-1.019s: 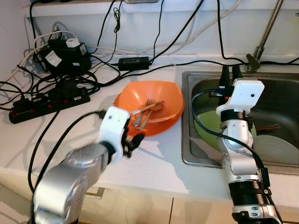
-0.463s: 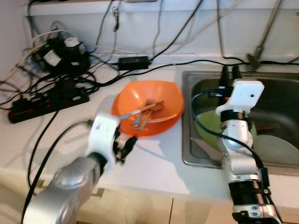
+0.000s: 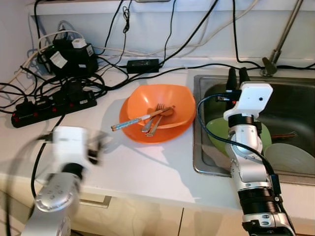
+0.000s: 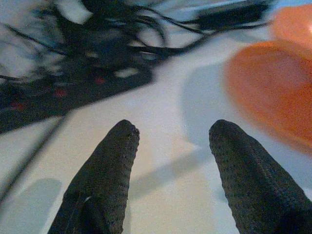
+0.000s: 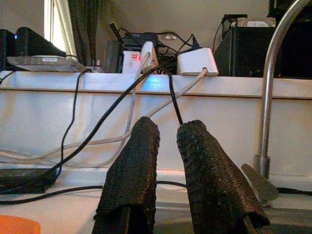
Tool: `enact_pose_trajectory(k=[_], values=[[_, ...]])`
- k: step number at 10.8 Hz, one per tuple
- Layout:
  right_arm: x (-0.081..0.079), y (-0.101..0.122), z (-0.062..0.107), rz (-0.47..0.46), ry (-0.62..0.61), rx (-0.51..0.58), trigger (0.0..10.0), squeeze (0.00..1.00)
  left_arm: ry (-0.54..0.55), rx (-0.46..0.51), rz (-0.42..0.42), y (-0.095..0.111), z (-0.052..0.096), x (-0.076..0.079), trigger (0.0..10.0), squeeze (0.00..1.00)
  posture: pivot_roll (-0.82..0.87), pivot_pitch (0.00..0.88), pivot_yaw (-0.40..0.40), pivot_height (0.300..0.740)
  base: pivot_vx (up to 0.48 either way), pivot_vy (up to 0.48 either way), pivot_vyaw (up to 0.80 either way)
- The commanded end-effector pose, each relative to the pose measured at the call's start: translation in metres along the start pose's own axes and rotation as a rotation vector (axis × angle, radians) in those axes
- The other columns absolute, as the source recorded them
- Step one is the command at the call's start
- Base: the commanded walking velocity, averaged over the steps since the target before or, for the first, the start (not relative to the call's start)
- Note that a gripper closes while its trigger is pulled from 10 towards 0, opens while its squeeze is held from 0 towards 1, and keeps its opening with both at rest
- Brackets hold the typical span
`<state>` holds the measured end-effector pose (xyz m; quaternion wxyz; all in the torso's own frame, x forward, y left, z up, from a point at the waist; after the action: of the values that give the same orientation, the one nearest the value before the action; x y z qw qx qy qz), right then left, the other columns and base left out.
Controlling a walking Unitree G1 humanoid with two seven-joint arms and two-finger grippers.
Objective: Kitchen organization
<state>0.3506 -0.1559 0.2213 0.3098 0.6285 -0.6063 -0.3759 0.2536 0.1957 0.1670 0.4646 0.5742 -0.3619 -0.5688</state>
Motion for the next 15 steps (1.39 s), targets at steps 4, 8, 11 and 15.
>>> enact_pose_trajectory(k=[4, 8, 11, 15], values=[[0.002, 0.001, -0.001, -0.006, -0.007, 0.014, 10.0, 0.00, 0.245, 0.285, -0.178, 0.038, -0.020, -0.024, 10.0, 0.00, 0.12, 0.003, 0.087, 0.740, 0.000, 0.000, 0.00], [0.001, 0.011, -0.005, 0.017, 0.005, 0.062, 10.0, 0.00, 0.130, 0.614, -0.050, 0.121, -0.034, 0.011, 10.0, 0.00, 0.10, 0.000, 0.078, 0.740, 0.000, 0.000, 0.00], [0.002, 0.015, -0.006, 0.025, 0.004, 0.079, 10.0, 0.00, 0.004, 0.625, 0.071, 0.125, -0.056, 0.039, 10.0, 0.00, 0.08, 0.000, 0.078, 0.740, 0.000, 0.000, 0.00], [-0.002, 0.016, 0.000, 0.011, -0.002, 0.081, 10.0, 0.00, -0.122, 0.622, 0.059, 0.123, -0.076, 0.082, 10.0, 0.00, 0.04, 0.000, 0.092, 0.740, 0.000, 0.000, 0.00]])
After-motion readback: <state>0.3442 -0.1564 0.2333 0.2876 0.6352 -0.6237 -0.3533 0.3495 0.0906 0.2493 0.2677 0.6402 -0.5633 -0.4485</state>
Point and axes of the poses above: a point about 5 cm out from each wrist's last joint towards the gripper, its own z axis pointing back from the gripper into the wrist, its own y axis along the axis of the wrist's last joint, x = y × z, the point moved 2 cm from there along -z, pointing out of the wrist towards the gripper, and after that the axes turned 11 degrees about -z, right-handed, at the moved point
